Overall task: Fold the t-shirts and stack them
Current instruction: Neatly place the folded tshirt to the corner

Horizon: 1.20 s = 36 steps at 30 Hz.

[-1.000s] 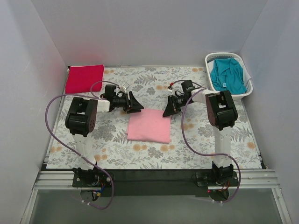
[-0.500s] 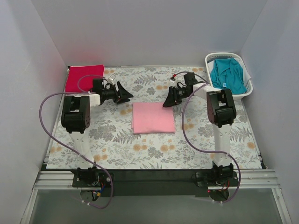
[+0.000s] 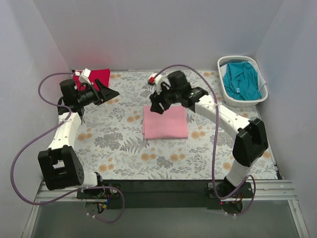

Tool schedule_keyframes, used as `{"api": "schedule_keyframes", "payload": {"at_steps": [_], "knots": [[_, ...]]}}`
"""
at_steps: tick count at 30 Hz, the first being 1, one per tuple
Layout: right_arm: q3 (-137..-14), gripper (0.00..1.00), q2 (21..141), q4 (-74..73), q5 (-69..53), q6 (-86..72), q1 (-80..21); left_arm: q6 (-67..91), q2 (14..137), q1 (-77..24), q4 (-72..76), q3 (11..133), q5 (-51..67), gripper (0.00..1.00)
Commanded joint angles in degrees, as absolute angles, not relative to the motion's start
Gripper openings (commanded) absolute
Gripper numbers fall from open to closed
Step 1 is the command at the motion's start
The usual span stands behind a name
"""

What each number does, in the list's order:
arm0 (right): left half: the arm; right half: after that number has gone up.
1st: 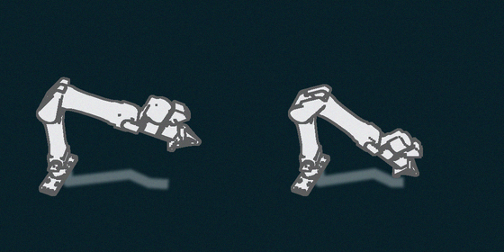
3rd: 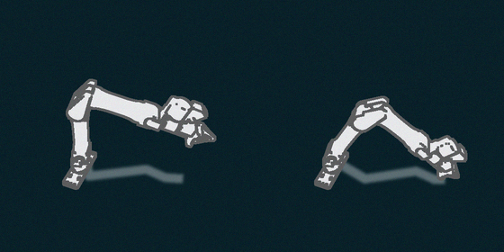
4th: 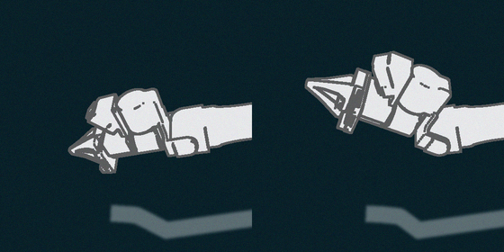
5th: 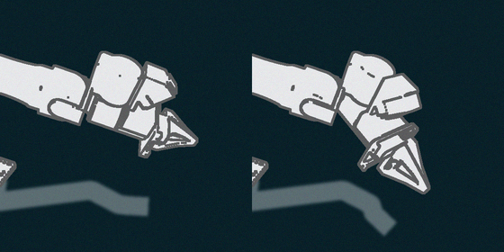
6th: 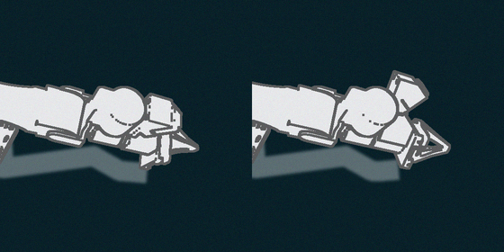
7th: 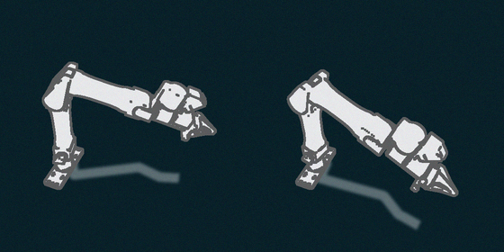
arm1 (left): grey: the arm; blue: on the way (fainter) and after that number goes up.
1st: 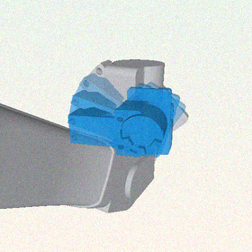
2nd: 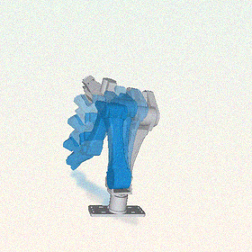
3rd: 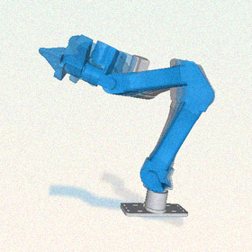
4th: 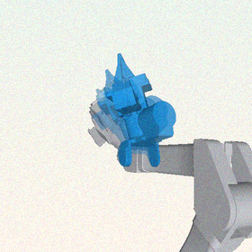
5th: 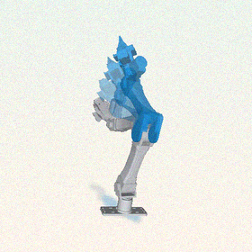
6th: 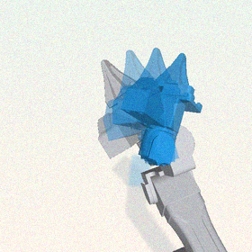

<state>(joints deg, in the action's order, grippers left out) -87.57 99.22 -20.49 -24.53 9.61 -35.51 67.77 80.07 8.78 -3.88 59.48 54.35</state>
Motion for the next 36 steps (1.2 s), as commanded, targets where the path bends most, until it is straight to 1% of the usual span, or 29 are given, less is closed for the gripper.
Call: {"api": "schedule_keyframes", "payload": {"at_steps": [1,2,4,9,21,36], "knots": [[-84.5,0.61,100.2,-23.3,-7.1,17.7,-44.9,69.6,78.8,11.5,-13.0,57.2,50.8,0.64],[-84.2,0.61,100.5,-23.2,-5.3,18.5,-46.7,69.7,78.6,12.5,-17.0,57.7,48.3,0.64],[-84.1,0.61,101.9,-23.2,-0.8,20.3,-51.6,68.4,78.7,14.0,-19.5,58.1,48.2,0.64],[-84.6,0.54,107.4,-23.1,5.3,21.8,-58.3,68.7,80.2,17.8,-21.8,57.2,48.7,0.64],[-86.3,0.49,114.8,-23.2,3.3,21.0,-59.7,66.6,80.6,17.9,-20.8,54.1,47.5,0.64],[-87.2,0.47,117.9,-23.2,0.4,19.9,-59.8,68.1,82.2,18.0,-18.1,51.6,47.2,0.64]]}}
